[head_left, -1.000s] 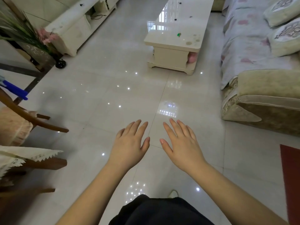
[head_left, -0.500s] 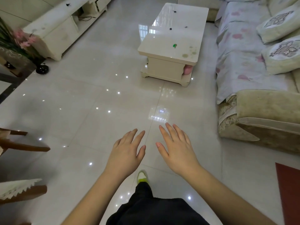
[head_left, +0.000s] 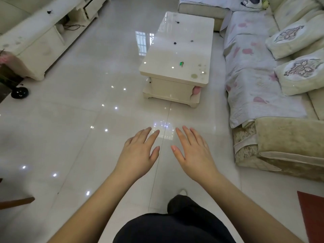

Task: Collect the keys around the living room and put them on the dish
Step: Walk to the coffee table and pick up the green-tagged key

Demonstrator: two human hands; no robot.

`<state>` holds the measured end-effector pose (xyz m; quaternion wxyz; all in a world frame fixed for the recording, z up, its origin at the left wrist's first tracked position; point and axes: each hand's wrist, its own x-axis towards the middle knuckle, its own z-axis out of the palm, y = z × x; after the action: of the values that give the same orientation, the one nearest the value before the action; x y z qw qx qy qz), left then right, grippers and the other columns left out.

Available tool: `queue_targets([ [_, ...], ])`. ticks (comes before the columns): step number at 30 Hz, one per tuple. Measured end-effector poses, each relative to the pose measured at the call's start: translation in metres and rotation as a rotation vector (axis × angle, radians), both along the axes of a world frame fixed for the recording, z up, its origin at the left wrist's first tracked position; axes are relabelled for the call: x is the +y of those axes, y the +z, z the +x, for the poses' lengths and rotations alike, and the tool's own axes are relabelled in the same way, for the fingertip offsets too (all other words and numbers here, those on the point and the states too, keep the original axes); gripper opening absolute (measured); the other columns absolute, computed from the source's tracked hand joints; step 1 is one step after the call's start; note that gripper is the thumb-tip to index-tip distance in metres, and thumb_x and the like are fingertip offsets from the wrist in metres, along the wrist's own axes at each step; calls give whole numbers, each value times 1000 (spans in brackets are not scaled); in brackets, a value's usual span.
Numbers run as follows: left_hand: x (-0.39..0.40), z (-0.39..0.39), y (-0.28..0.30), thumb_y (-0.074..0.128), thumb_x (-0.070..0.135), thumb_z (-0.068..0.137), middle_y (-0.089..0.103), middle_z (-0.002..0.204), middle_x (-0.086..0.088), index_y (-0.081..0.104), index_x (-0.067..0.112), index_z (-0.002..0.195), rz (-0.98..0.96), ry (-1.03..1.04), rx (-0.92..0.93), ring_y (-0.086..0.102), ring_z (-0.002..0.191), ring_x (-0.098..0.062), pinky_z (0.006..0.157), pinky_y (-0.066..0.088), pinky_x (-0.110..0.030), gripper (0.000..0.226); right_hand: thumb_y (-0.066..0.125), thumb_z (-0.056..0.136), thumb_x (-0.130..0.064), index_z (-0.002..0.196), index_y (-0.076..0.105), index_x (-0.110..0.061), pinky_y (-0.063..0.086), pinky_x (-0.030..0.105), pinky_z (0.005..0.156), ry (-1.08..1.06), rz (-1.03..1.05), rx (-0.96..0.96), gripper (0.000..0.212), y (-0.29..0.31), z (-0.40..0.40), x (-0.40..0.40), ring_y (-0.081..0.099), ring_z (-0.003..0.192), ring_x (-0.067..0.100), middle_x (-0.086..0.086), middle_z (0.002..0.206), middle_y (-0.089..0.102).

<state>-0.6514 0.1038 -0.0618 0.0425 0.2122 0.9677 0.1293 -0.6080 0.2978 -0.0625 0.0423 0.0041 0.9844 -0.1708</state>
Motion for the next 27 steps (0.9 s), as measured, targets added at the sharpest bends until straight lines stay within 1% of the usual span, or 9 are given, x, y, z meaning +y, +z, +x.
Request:
queue_targets([
  [4, 23, -67, -2, 41, 41, 96, 34, 154, -2, 32, 26, 148, 0, -4, 3, 32, 139, -20, 106, 31, -39, 54, 19, 98, -55, 155, 13, -28, 5, 34, 118, 2, -11, 25, 63, -1, -66, 27, 5, 150, 18, -1, 163, 15],
  [7, 42, -118, -6, 41, 41, 96, 34, 154, -3, 33, 26, 147, -10, 18, 0, 32, 139, -20, 107, 30, -39, 54, 23, 99, -53, 155, 15, -26, 8, 37, 118, -9, -24, 22, 62, -6, -126, 56, 7, 149, 19, 0, 163, 16],
  [11, 74, -187, -8, 40, 41, 97, 32, 155, -1, 31, 27, 148, -32, 59, -44, 29, 140, -18, 108, 29, -39, 54, 26, 100, -52, 154, 18, -24, 12, 39, 119, -5, -26, 25, 62, -5, -202, 97, 7, 150, 20, 1, 163, 17],
  [14, 101, -239, -2, 43, 40, 96, 37, 152, -3, 35, 25, 146, -67, 33, -23, 34, 138, -20, 105, 33, -39, 53, 27, 99, -51, 154, 21, -23, 12, 38, 118, -23, -47, 29, 62, -2, -255, 128, 10, 149, 20, 1, 162, 20],
  [16, 117, -275, 3, 44, 39, 95, 40, 150, -5, 38, 23, 145, -82, 10, 0, 36, 137, -22, 103, 35, -40, 53, 29, 99, -49, 154, 20, -23, 11, 38, 117, -18, -56, 14, 61, -1, -289, 146, 10, 149, 21, 1, 162, 19],
  [20, 144, -335, 10, 43, 39, 96, 38, 151, -3, 38, 24, 145, -55, 46, 15, 34, 138, -20, 104, 32, -39, 51, 29, 100, -49, 154, 16, -25, 10, 39, 118, -7, -69, 2, 61, -2, -345, 168, 7, 150, 20, 1, 163, 16],
  [23, 161, -378, 7, 43, 39, 96, 36, 152, -3, 36, 24, 145, -43, 48, 8, 31, 139, -19, 105, 30, -38, 52, 29, 100, -49, 155, 16, -25, 11, 38, 117, -18, -60, -8, 61, -8, -383, 179, 8, 150, 20, 1, 163, 17],
  [27, 173, -439, 1, 43, 38, 97, 35, 153, -4, 35, 24, 146, -31, 53, 5, 30, 140, -20, 105, 31, -40, 52, 30, 102, -46, 155, 17, -23, 10, 35, 117, -3, -37, -10, 59, -17, -441, 187, 11, 149, 22, 2, 162, 19],
])
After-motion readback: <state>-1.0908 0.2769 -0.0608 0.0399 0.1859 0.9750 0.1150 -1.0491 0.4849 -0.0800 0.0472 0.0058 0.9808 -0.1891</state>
